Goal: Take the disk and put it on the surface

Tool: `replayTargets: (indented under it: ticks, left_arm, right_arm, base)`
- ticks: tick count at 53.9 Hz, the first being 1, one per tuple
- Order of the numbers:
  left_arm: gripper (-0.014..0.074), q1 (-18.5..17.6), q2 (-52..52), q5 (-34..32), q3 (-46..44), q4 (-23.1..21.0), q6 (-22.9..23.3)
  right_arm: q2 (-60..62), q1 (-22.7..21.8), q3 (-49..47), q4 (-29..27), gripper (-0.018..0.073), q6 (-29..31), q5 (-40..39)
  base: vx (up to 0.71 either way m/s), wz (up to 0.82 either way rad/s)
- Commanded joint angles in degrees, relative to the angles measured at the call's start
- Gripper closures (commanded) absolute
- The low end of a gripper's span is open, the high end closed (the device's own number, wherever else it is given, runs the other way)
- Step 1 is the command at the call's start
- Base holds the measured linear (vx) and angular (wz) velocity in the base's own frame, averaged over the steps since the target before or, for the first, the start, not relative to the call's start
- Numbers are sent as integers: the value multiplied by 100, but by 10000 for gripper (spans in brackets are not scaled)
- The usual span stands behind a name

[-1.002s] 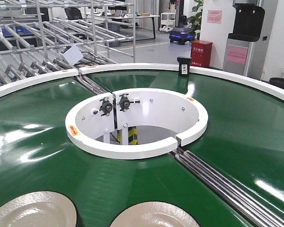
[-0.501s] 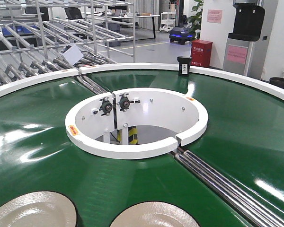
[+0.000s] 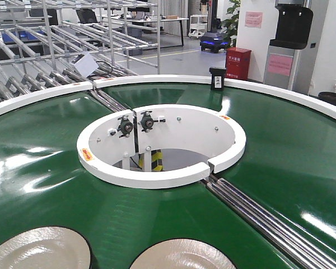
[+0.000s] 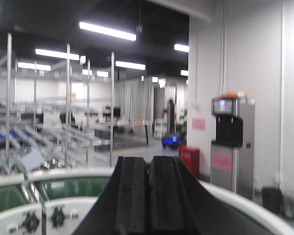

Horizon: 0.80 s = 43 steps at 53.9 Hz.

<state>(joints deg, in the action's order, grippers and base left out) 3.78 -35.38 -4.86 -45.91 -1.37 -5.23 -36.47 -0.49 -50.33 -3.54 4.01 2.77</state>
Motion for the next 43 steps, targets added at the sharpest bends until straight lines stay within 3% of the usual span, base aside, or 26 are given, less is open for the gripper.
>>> replayTargets:
  ticks: [1,16,24,29,43]
  left_arm:
    - [598,-4,-571,-287,-242,-53,-3]
    - [583,-4,-1213,303,-236,-53,35]
    - [503,-4,-1331,436,-236,-58,35]
    - [405,-4,-1344,486,-236,-58,35]
    - [74,-4,-1344,566,-236,-58,35]
  right_arm:
    - [-580,-31,-306,4,568,10,-319]
    - [-1429,-31,-299,-8,559,-101,-159]
    - [-1462,-31,-299,-7,491,-266,50]
    - [-1462,-31,-299,-2,393,-266,82]
    - [-1462,-31,-299,-2,-94,-266,74]
  base:
    - [0,0]
    - [0,0]
    - [0,0]
    - [0,0]
    - [0,0]
